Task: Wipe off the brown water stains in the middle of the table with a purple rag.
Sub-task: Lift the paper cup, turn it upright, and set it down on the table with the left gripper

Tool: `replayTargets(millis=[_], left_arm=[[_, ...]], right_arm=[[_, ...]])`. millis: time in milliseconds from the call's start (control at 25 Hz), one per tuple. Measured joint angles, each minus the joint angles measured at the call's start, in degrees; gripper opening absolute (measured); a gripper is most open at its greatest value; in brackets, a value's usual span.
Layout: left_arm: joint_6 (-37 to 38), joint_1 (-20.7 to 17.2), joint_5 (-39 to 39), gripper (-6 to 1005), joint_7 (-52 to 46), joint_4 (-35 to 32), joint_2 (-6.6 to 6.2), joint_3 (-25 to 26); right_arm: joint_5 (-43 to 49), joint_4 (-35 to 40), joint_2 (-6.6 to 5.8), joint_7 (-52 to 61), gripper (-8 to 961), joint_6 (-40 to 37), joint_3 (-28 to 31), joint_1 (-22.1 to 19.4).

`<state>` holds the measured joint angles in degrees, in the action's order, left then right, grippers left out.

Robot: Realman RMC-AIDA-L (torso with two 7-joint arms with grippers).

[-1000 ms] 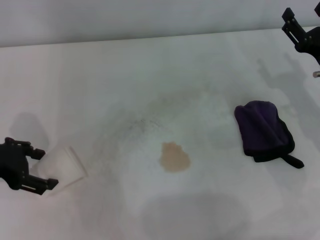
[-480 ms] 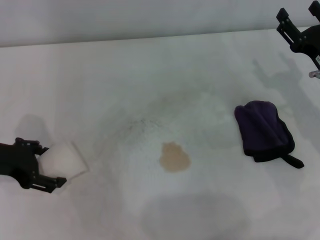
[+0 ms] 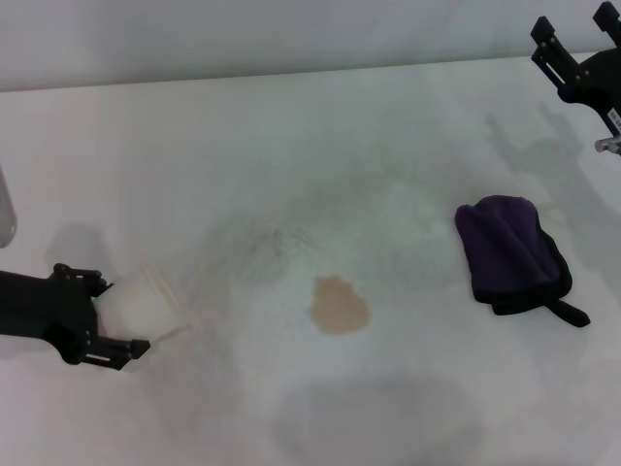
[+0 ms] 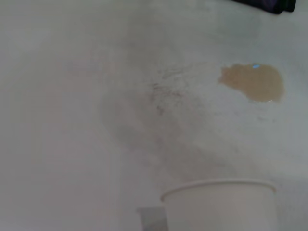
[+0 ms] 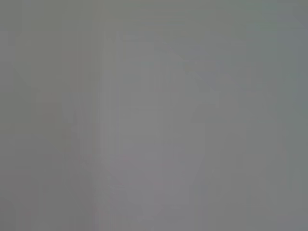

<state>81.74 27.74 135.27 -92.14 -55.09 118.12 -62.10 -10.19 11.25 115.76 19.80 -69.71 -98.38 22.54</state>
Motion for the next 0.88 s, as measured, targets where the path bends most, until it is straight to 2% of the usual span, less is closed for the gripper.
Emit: replayTargets(millis=[200,400,440,520,880], left_arm=[[-0.10,-0.49,-1.26,764,0.33,-0.50,0.37,0.29],[-0.68,-2.57,-7.72,713,2.60,-3.13,0.63,0.40],[-2.08,-3.43,-12.73,706,5.16,-3.25,0.71,0.45],[-3.20,-3.69,-16.11,691,7.10,-2.65,0.75,0.46],[-10.28,-1.74,-32.93,648,18.13,9.89,0.72,0.58]], right_arm=[[0.00,0.00,0.01,-0.02,859,0.02,-0.23,0.03],[-0.01,0.00,0.00,-0.03,858,-0.17,-0.68,-0.02],[0.00,0.00,-0.01,-0.04,858,-0.18,-0.69,-0.02],[-0.01,0.00,-0.01,-0.08,858,-0.18,-0.72,0.03],[-0.01,0.05,0.05,-1.13,858,-0.49,-0.77,0.38]])
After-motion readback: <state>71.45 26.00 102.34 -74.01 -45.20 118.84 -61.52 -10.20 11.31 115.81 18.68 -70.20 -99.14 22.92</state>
